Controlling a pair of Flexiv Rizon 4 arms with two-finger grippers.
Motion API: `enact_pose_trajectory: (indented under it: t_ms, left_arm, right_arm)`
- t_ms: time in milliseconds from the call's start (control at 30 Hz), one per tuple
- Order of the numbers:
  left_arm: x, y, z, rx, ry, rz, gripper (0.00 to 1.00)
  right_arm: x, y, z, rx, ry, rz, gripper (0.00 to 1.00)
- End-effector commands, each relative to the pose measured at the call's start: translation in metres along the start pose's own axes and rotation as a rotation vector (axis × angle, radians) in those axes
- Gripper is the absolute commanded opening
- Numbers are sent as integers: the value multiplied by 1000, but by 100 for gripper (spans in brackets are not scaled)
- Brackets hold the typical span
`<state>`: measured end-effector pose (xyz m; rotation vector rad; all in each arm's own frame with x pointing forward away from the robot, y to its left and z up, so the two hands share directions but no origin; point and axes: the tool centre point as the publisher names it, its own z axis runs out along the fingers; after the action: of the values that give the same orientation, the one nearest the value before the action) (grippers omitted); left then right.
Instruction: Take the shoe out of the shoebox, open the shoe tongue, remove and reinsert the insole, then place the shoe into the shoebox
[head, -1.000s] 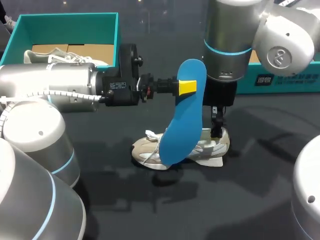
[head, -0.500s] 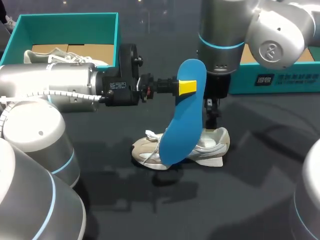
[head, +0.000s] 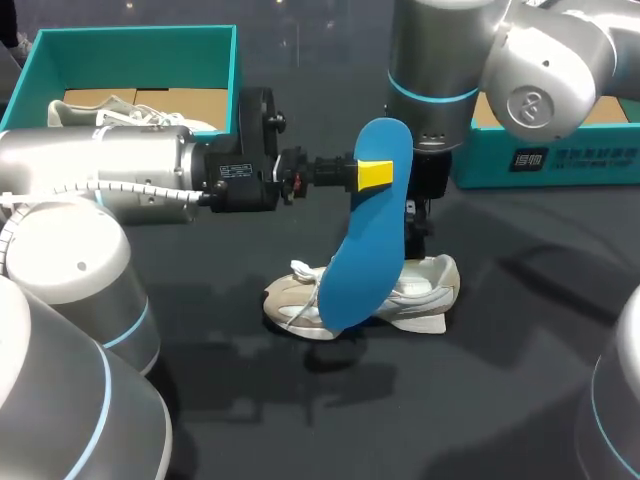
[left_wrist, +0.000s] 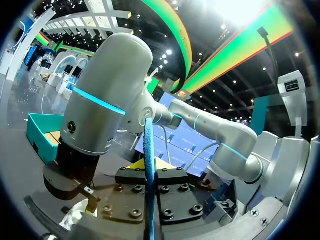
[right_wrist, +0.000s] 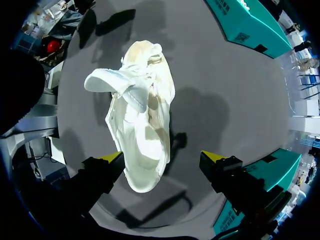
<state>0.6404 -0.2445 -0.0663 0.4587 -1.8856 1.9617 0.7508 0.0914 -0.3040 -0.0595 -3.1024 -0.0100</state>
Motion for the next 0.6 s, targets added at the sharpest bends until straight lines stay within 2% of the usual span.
enact_pose_trajectory:
  t_ms: [33,367,600]
  left_arm:
    - [0,1,0,3,0,1,0]
    - [0,1,0,3,0,1,0]
    - [0,1,0,3,0,1,0]
  right_arm:
    - [-11,15,18,11,11,-3,100]
    - [-19,20,34,7,9,-4,100]
    - [-17,22,47,-3,14,-8,98]
